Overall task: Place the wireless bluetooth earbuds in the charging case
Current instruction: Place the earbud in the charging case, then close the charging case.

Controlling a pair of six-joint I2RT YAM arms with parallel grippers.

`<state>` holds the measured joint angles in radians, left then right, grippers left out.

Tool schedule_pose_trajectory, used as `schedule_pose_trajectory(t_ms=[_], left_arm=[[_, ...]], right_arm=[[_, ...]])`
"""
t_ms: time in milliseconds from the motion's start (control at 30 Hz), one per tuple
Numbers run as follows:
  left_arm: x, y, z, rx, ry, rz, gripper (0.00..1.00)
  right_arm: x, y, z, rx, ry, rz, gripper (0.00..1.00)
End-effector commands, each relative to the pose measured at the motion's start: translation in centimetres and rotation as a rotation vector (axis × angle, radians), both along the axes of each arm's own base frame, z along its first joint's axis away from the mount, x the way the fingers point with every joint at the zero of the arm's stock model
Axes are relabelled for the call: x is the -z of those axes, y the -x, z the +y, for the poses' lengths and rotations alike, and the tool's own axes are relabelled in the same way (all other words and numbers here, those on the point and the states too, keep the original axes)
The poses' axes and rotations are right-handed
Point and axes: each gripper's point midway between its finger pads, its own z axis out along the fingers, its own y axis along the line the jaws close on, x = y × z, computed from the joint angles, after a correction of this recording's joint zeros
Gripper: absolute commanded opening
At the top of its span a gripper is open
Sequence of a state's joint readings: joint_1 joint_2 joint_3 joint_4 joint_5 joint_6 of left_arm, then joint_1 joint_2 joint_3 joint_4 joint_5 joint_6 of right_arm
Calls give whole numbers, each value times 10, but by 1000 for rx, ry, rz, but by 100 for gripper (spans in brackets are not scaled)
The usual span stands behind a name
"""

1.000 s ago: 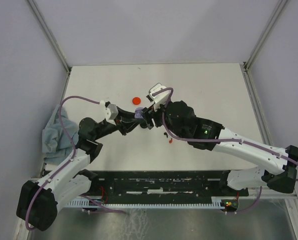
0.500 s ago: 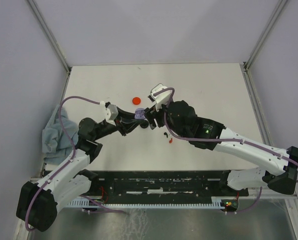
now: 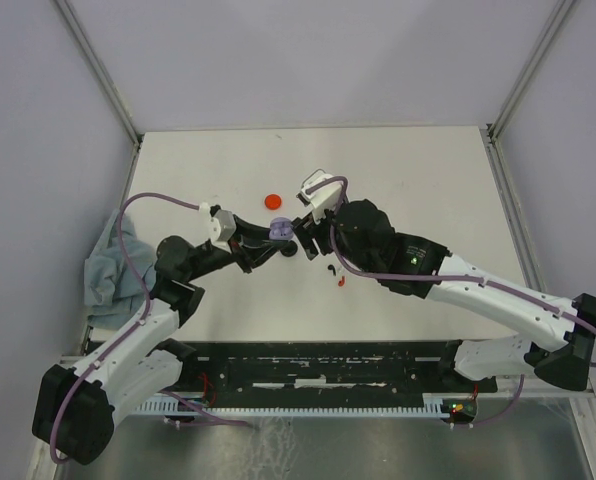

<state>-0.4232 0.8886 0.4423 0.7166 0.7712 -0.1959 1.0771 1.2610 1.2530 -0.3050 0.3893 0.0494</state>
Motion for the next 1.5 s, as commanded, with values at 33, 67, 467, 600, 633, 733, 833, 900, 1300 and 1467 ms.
schedule_pose_trajectory(t_ms=[33,67,467,600,633,733,833,900,1300,1467], left_arm=[[-21,9,-2,37,11,-111,3],[-20,9,-2,42,6,-113,3],[-5,19,-12,185,-151,-168,3],[-8,22,-16,240,-164,-188,3],[-8,22,-17,247,-168,-186,3],[-10,23,-19,277,-174,-192,3],[-13,23,-21,293,-174,-198,3],[-14,22,-22,299,-175,-200,3],[-10,11,-26,276,-178,-170,3],[-2,-4,-27,221,-180,-109,3]], right_arm=[[-20,4,-5,-49,-26,-49,75],[-22,3,-7,-56,-23,-54,75],[-18,38,-16,-508,85,11,88],[-16,45,-10,-598,121,13,89],[-15,47,-8,-620,123,15,90],[-12,47,-1,-657,126,23,90],[-7,47,4,-683,132,36,90],[-4,46,9,-696,131,46,90],[8,44,26,-759,113,95,89],[11,43,23,-752,125,106,88]])
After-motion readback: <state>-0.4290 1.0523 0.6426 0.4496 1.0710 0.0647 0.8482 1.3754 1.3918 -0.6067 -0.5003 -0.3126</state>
